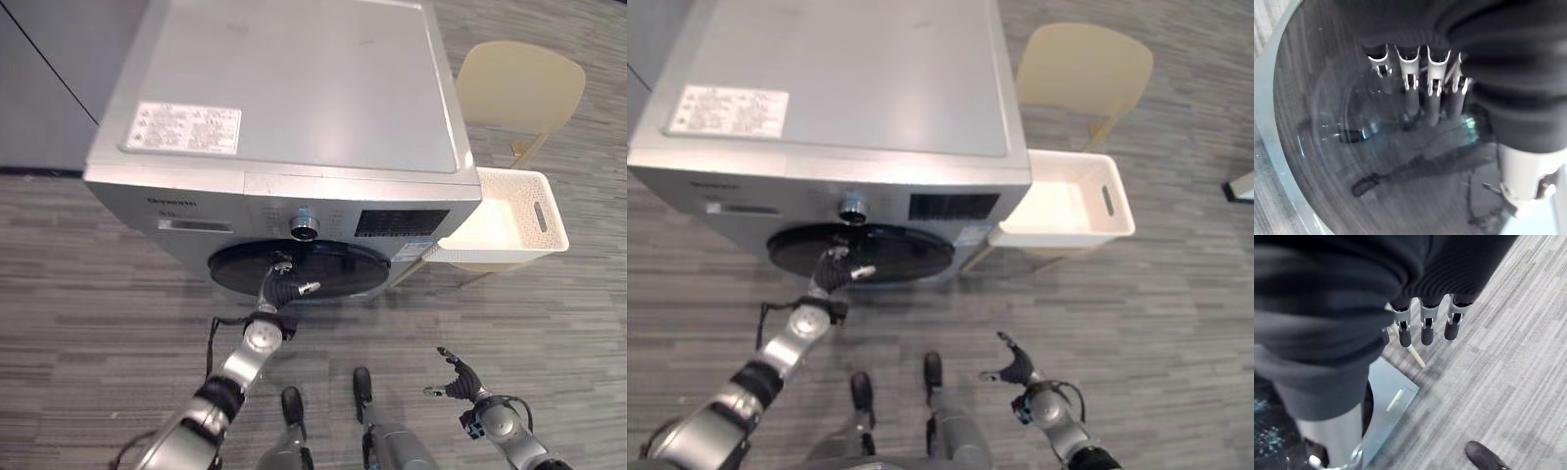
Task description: Grab the laundry basket,head to the washer,open it,put in the laundry and shut it.
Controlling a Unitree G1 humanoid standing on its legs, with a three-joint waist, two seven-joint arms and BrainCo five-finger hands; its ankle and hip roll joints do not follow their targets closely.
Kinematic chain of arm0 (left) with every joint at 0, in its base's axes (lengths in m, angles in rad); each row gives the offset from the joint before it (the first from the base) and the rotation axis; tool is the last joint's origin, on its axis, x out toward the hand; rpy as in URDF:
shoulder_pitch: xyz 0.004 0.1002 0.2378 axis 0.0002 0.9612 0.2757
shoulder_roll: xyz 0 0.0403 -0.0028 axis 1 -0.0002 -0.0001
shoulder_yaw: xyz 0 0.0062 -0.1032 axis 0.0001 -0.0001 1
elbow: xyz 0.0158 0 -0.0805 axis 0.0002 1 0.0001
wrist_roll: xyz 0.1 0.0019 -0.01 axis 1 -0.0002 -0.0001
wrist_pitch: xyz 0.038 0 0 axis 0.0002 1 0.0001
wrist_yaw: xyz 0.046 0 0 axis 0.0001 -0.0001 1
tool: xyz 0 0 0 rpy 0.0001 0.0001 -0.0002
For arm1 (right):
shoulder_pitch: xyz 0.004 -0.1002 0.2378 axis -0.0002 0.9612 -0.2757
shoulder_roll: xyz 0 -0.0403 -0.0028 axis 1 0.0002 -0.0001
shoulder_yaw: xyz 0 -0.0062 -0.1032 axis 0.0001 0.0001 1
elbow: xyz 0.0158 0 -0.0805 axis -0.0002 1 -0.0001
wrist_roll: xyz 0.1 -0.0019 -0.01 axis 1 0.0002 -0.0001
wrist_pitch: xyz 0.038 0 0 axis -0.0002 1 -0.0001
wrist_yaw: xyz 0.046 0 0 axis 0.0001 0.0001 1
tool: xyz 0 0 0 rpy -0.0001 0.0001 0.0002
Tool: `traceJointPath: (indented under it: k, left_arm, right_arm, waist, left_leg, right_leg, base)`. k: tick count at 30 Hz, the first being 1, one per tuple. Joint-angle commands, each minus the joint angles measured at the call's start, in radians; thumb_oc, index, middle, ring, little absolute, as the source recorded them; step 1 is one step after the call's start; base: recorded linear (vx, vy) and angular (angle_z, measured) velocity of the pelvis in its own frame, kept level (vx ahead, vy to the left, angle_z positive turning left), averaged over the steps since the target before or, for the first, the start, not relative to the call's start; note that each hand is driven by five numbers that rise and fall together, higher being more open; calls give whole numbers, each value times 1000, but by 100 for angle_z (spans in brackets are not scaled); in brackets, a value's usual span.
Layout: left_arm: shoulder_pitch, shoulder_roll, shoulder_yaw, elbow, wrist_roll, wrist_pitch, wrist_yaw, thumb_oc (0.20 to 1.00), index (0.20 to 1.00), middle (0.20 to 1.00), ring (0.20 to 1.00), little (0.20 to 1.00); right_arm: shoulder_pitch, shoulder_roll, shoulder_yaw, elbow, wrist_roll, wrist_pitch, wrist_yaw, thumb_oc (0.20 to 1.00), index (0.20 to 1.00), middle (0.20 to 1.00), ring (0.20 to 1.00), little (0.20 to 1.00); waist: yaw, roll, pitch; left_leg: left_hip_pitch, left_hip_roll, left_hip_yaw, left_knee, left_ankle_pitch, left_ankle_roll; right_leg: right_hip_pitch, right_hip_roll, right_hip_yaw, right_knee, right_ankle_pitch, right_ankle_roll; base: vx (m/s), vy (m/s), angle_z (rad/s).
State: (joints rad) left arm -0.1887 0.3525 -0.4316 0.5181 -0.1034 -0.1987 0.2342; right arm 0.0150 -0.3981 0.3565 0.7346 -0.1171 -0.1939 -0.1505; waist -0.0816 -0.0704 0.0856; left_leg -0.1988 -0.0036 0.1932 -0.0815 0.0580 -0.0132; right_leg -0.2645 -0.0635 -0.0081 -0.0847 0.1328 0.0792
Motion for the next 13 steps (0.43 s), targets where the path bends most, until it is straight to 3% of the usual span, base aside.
traceJointPath:
  k: [1, 7, 13]
  left_arm:
    - [29, 13, 76, 55, -5, -45, -61, 1000, 1000, 1000, 1000, 1000]
    - [297, 20, 191, 143, -15, -18, -134, 1000, 1000, 1000, 1000, 1000]
    - [348, -3, 265, 334, 35, 6, -123, 1000, 1000, 1000, 1000, 1000]
  right_arm:
    - [10, -7, -44, 48, -4, 3, -9, 1000, 1000, 1000, 1000, 1000]
    - [17, 3, -111, 85, 4, 11, -9, 1000, 1000, 1000, 1000, 1000]
    - [18, 11, -135, 96, 20, 7, -5, 1000, 1000, 1000, 1000, 1000]
  waist:
    - [8, -17, 4]
    - [49, 12, -16]
    - [65, 17, -37]
  left_leg:
    - [-4, -38, -111, 20, -28, 8]
    - [86, -47, -124, 24, -45, 13]
    - [143, -50, -138, 12, -52, 12]
  right_leg:
    - [73, 53, -63, -2, -67, 35]
    - [163, 49, -81, 1, -91, 30]
    - [224, 47, -98, 5, -115, 28]
  base:
    - [70, 7, 13]
    - [101, 5, 13]
    - [73, 5, 15]
